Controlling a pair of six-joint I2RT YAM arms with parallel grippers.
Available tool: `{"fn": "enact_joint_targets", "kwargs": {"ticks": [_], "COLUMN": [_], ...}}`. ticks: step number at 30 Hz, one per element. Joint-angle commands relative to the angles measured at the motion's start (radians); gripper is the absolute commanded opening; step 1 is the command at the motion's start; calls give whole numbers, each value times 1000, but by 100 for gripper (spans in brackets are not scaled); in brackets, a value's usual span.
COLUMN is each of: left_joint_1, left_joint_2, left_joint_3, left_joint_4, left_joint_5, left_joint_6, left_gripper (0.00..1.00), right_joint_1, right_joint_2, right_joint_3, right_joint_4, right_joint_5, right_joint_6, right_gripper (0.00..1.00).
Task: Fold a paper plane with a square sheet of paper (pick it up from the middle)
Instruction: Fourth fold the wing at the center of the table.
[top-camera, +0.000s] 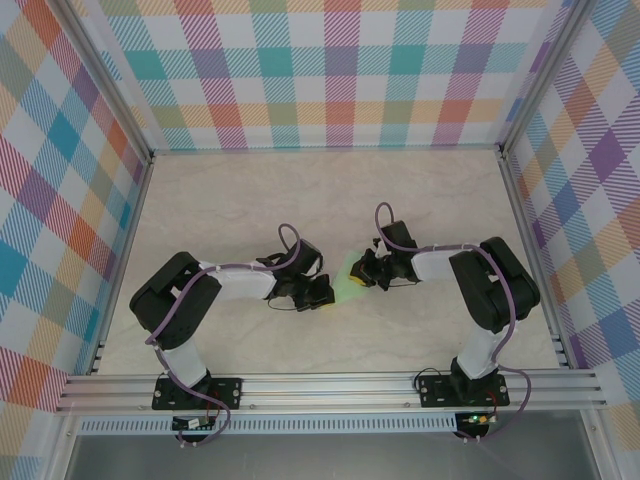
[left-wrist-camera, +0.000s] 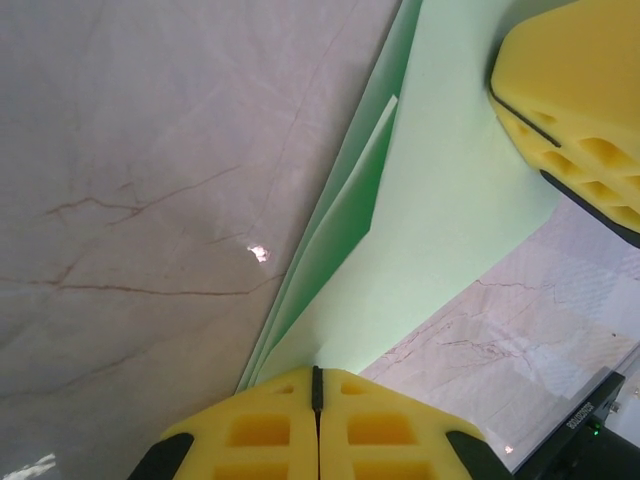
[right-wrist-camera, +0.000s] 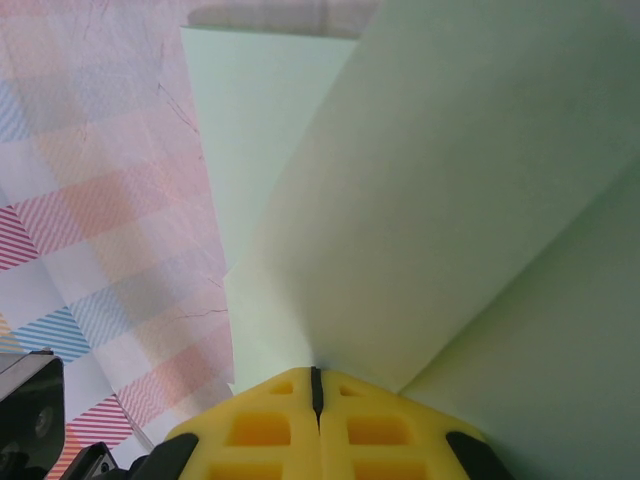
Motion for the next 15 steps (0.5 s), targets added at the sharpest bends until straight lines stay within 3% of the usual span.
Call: {"fn": "enact_joint_targets", "kwargs": {"ticks": [1,15], "left_joint_1": [16,70], "left_joint_2": [4,0], "left_joint_3": [-47,-197], "left_joint_4": [-46,71], "left_joint_5": [-13,51], "left_joint_6": [-9,-57], "left_gripper": [6,5], "right_joint_1": [0,0], "right_joint_2": [111,117], "right_joint_3": [-46,-44], "right_joint_4": [-169,-189], "right_joint_5": [200,211], "right_joint_6": [-19,-24], "right_gripper": [4,4]}}
